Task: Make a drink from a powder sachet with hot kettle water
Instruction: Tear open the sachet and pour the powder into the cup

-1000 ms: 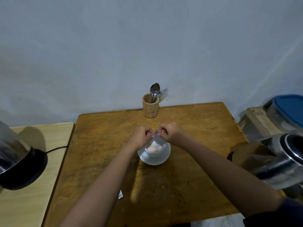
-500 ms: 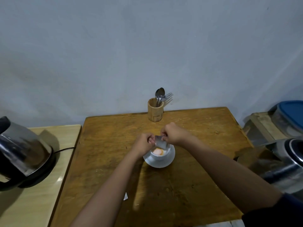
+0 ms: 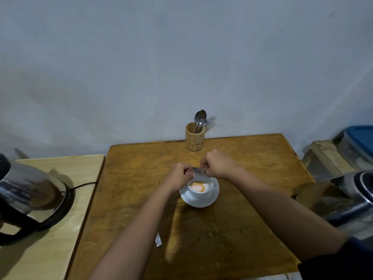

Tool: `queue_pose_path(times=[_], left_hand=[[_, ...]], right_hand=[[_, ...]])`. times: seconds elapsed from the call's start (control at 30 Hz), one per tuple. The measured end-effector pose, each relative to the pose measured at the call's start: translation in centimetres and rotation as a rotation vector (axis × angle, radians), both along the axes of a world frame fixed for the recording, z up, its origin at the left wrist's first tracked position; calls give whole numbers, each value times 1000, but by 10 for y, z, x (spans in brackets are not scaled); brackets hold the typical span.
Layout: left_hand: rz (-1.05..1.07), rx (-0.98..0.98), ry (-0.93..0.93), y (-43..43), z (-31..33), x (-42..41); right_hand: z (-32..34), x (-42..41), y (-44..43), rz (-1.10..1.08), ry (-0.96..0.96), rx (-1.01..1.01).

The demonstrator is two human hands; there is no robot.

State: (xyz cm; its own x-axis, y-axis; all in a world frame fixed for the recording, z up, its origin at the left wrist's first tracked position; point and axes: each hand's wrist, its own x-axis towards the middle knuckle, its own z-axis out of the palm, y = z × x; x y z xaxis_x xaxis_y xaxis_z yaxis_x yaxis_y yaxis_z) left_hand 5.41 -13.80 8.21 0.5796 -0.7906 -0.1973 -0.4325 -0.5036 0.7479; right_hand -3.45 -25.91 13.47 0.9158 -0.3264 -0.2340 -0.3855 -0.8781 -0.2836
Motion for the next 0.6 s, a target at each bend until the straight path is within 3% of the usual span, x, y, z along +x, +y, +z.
queue_pose_path(times=[0.6], left_hand=[[43,-54,6,12,1,6]], right_hand=[[-3,1,12,-43,-41,48]])
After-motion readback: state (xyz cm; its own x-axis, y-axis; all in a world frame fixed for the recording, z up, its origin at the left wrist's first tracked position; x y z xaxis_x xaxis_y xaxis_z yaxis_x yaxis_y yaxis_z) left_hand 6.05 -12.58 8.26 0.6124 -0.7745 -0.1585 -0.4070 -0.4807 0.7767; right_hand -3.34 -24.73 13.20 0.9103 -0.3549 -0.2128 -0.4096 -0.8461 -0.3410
